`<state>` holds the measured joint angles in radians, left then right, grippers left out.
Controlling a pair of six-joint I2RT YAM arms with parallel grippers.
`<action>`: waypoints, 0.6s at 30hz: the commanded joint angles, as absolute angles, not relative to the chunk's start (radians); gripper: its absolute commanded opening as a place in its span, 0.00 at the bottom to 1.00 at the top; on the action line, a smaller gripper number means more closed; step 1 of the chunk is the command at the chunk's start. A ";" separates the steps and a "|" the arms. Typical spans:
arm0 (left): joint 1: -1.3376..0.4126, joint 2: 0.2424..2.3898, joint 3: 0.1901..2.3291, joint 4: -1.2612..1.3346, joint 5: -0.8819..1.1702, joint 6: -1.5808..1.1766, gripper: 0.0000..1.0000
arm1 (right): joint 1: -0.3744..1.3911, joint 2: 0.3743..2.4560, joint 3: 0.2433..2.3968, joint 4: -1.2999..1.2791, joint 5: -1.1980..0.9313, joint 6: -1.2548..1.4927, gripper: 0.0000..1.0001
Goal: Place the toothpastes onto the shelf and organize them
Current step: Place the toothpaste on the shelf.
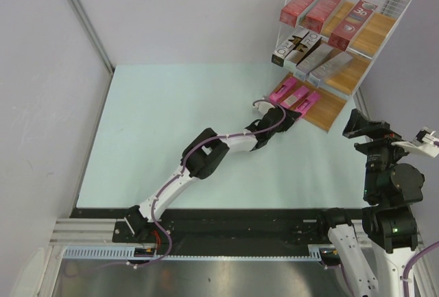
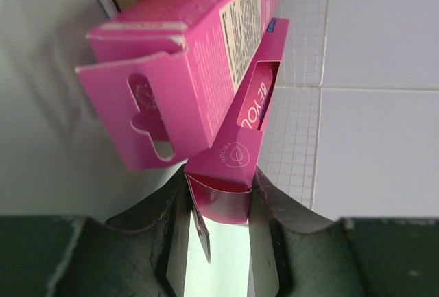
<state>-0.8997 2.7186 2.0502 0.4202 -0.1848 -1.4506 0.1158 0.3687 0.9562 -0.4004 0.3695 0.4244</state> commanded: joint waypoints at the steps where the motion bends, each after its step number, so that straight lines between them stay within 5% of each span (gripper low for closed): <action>1: -0.890 2.714 2.129 0.399 -0.258 -1.493 0.35 | 0.123 0.360 0.983 -0.400 0.384 0.410 1.00; 11: -0.879 2.767 2.201 0.368 -0.242 -1.496 0.41 | 0.123 0.364 0.983 -0.413 0.379 0.414 1.00; 18: -0.879 2.766 2.198 0.357 -0.222 -1.467 0.63 | 0.124 0.367 0.983 -0.420 0.376 0.419 1.00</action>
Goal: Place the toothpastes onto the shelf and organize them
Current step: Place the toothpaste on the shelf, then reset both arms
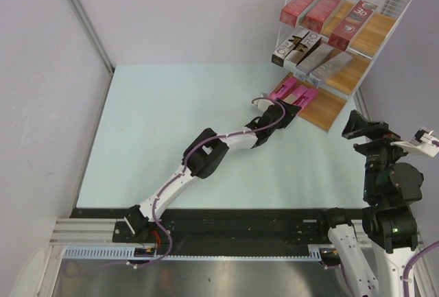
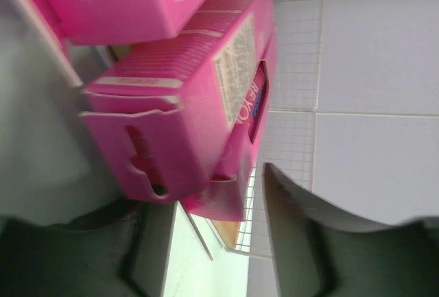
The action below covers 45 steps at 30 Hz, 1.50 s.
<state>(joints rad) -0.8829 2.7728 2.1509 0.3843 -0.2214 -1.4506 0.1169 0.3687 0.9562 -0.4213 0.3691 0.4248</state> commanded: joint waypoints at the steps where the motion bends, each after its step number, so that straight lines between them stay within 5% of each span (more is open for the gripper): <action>1: -0.879 2.764 2.195 0.359 -0.218 -1.463 0.65 | 0.124 0.365 0.983 -0.420 0.374 0.420 1.00; 2: -0.879 2.763 2.186 0.367 -0.207 -1.460 0.68 | 0.124 0.368 0.983 -0.420 0.374 0.422 1.00; 3: -0.879 2.755 2.181 0.374 -0.203 -1.453 0.91 | 0.123 0.370 0.983 -0.423 0.373 0.422 1.00; 4: -0.880 2.750 2.172 0.394 -0.196 -1.445 0.99 | 0.124 0.371 0.983 -0.423 0.373 0.425 0.99; 13: -0.896 2.605 1.913 0.459 -0.175 -1.381 1.00 | 0.124 0.376 0.983 -0.420 0.357 0.431 1.00; 22: -0.900 2.554 1.873 0.403 -0.140 -1.287 1.00 | 0.123 0.387 0.983 -0.423 0.345 0.439 1.00; 33: -0.876 2.307 1.510 0.787 -0.074 -1.019 1.00 | 0.124 0.400 0.983 -0.410 0.322 0.460 1.00; 45: -0.818 1.973 1.313 0.633 -0.009 -0.646 1.00 | 0.124 0.506 0.983 -0.403 0.180 0.494 1.00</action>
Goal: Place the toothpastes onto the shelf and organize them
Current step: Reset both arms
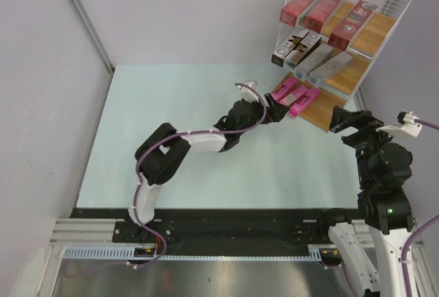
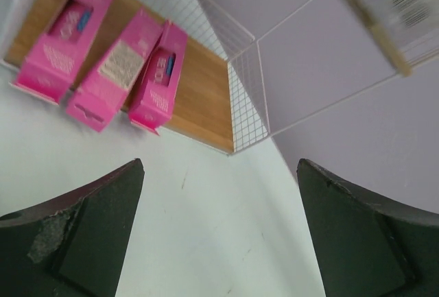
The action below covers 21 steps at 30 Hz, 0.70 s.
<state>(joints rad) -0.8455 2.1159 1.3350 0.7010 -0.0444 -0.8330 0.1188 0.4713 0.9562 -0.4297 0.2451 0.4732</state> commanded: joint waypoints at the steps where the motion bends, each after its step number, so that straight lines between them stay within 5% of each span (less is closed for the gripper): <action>1: -0.810 1.947 1.305 0.602 -0.017 -0.587 1.00 | 0.124 0.514 0.983 -0.406 0.172 0.495 1.00; 10: -0.737 1.665 1.276 0.212 -0.126 -0.324 1.00 | 0.146 0.653 0.983 -0.442 0.092 0.503 1.00; 21: -0.552 1.335 1.108 0.008 -0.046 -0.308 1.00 | 0.446 0.782 0.919 -0.445 0.354 0.459 1.00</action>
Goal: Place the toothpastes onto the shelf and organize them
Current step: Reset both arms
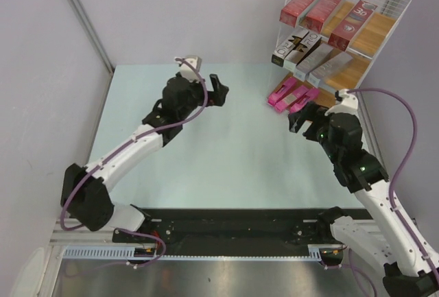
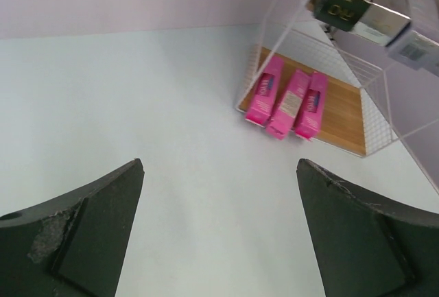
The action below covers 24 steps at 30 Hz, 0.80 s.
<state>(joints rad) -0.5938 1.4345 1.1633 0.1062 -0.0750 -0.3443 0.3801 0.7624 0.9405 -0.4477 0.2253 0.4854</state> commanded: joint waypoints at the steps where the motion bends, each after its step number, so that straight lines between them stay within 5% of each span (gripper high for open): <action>1: -0.531 1.316 1.082 -0.032 -0.048 -0.308 1.00 | 0.463 0.790 0.898 -0.445 0.362 0.459 1.00; 15: -0.362 0.997 0.654 -0.054 -0.041 -0.382 1.00 | 0.477 0.798 0.660 -0.451 0.310 0.508 1.00; 24: -0.334 1.032 0.545 -0.017 0.008 -0.428 1.00 | 0.476 0.805 0.635 -0.422 0.314 0.509 1.00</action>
